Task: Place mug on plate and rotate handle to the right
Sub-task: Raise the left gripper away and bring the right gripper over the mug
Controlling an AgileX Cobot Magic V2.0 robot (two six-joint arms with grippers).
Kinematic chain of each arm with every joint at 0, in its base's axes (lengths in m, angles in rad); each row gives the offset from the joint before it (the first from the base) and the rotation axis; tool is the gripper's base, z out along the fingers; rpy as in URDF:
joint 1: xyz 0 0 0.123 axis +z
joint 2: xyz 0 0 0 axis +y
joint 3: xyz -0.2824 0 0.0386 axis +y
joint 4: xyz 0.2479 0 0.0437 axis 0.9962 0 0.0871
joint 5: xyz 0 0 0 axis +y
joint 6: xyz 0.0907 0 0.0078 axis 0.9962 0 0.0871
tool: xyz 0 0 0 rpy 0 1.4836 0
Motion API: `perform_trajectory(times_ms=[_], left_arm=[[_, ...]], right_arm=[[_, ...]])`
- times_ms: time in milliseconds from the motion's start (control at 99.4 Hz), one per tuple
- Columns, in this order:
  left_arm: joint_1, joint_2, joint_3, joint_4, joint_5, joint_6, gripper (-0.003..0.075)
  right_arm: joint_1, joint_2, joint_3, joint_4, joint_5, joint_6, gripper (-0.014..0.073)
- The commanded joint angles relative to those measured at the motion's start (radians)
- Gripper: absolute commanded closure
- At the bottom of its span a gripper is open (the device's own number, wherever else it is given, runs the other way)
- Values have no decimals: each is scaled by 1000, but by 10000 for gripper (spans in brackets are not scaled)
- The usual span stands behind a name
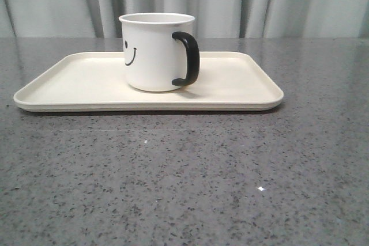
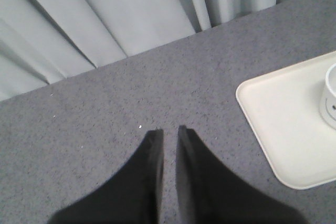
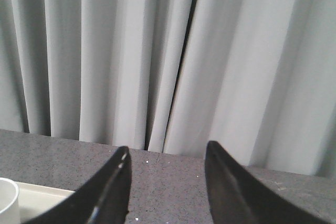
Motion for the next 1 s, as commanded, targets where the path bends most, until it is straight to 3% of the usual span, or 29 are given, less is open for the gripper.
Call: perform_trajectory(times_ms=[0, 352, 553, 986], left_arm=[[-1, -64, 65, 54, -14, -46, 740], [-1, -191, 260, 112, -17, -65, 740], [-1, -191, 266, 110, -21, -83, 740], [-1, -191, 266, 110, -19, -87, 740]], right_arm=[[-5, 16, -31, -8, -75, -7, 241], [-5, 44, -49, -8, -129, -9, 241], [23, 223, -232, -7, -76, -9, 243], [361, 748, -677, -6, 187, -60, 243]])
